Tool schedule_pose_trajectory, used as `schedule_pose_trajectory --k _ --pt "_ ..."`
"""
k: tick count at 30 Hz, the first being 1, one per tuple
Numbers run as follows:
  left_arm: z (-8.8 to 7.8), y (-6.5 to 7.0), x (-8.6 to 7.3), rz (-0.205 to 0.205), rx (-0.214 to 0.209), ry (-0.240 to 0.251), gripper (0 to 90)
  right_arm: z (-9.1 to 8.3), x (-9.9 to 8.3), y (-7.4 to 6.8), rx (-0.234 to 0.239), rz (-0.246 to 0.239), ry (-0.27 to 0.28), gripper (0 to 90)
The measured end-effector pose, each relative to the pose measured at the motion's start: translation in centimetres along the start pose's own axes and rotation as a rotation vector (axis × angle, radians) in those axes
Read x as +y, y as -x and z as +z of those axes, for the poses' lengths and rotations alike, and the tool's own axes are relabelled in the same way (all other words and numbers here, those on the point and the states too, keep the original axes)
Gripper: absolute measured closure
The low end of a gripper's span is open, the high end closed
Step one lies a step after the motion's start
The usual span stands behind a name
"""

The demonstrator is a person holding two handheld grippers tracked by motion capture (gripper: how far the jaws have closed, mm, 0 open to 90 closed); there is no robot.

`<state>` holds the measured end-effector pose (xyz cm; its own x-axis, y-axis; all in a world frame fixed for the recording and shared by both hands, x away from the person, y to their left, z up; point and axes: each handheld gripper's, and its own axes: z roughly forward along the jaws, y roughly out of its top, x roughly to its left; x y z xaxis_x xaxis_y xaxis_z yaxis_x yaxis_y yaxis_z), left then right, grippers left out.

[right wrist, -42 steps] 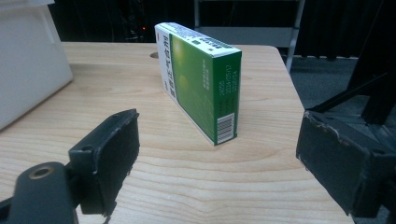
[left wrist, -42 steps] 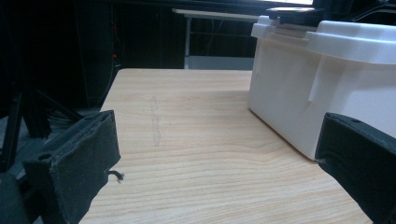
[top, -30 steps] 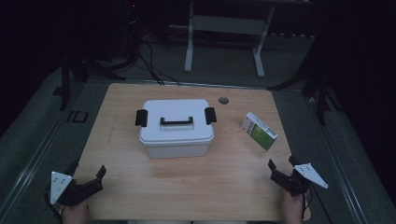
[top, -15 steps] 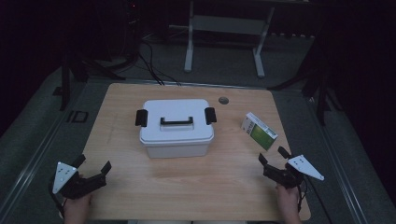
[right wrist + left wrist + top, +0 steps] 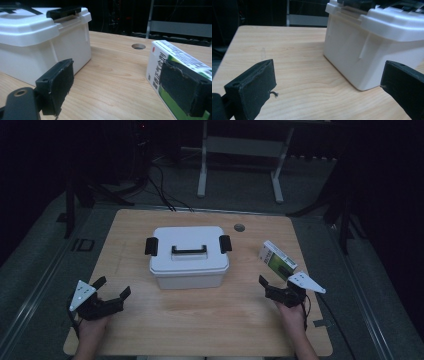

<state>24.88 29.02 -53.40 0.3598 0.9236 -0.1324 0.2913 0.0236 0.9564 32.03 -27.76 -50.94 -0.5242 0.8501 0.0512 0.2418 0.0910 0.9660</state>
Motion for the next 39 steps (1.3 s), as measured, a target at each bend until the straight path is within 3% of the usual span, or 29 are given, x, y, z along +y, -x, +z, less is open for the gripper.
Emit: schedule_pose_trajectory --k 2,4,7,10,13,15,20,24,25,30,35,39 --pt "0.7 0.0 0.1 0.015 0.000 -0.010 0.0 0.9 0.0 0.0 0.016 -0.014 -0.013 12.2" --pt "1.2 0.1 0.1 0.038 0.010 -0.005 5.6 1.8 -0.1 -0.1 0.008 -0.017 -0.029 13.1" --pt "2.2 0.1 0.2 0.042 0.001 -0.017 5.9 3.0 -0.2 -0.1 0.009 -0.008 -0.046 14.2" --pt "3.3 0.1 0.5 0.069 -0.016 -0.030 13.1 4.1 0.0 -0.3 0.013 -0.023 -0.058 19.3" --pt "4.7 0.0 0.9 0.062 -0.052 -0.058 16.8 5.1 0.3 -0.7 0.008 -0.033 -0.070 24.1" --pt "5.7 0.1 1.2 0.079 -0.059 -0.090 20.6 5.8 0.4 -0.9 0.015 -0.040 -0.075 29.7" --pt "7.7 0.1 1.5 0.073 -0.082 -0.134 34.1 7.6 0.5 -1.8 0.022 -0.038 -0.102 45.8" --pt "8.8 0.1 1.8 0.057 -0.124 -0.142 53.9 9.0 0.4 -2.6 0.037 -0.052 -0.110 59.2" --pt "9.1 0.1 1.9 0.055 -0.130 -0.143 56.8 9.3 0.4 -2.9 0.038 -0.052 -0.117 68.0" --pt "10.4 0.4 2.3 0.066 -0.137 -0.162 74.5 10.8 0.4 -3.9 0.051 -0.073 -0.134 89.9" --pt "11.1 0.9 2.5 0.080 -0.145 -0.164 88.2 12.0 0.7 -4.9 0.091 -0.079 -0.148 90.0" --pt "11.3 1.0 2.5 0.073 -0.161 -0.156 89.9 12.6 0.8 -5.5 0.113 -0.079 -0.148 90.0"
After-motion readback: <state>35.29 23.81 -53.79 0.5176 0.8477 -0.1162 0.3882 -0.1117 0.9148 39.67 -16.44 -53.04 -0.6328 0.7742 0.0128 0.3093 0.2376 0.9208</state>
